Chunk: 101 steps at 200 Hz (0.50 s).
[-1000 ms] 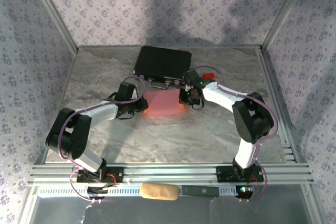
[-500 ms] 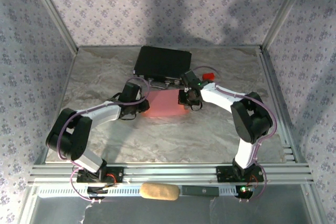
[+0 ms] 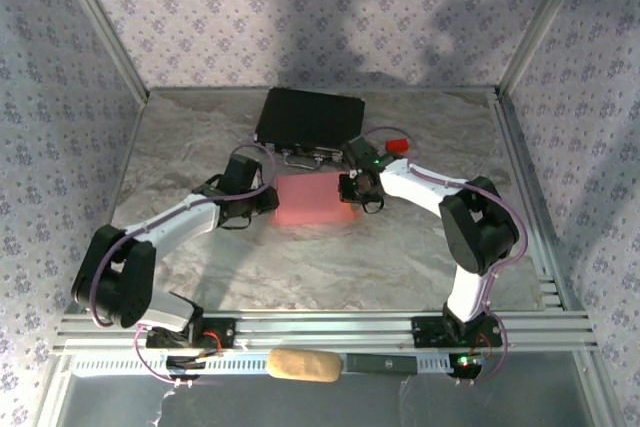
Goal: Fold the paper box
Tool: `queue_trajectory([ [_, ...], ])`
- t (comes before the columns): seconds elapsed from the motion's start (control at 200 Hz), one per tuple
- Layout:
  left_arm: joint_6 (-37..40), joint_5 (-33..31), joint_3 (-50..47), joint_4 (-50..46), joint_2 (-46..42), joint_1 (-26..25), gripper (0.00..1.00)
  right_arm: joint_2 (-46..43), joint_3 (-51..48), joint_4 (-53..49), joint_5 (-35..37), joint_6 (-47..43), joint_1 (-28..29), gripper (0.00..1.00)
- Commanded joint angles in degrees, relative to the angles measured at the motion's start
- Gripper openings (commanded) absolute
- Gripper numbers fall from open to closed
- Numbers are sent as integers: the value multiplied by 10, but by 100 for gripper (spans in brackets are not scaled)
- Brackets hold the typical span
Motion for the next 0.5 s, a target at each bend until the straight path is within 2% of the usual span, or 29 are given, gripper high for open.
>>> queue_trajectory([
  [0.0,11,49,-5,26,18,12,32,-29,-5,-28,4,-18,-4,28],
  [0.12,10,73,-11,57,48,15,33,-37,-34,-7,-21,-24,-9,33],
  [0.195,3,87,-20,85,66,15,33,-34,-45,2,-34,-26,-11,34],
  [0.38,-7,89,-42,119,90,15,30,-13,-67,22,-39,-24,-17,27],
  [0.5,-13,88,-55,132,93,15,24,-2,-77,33,-45,-21,-19,22],
])
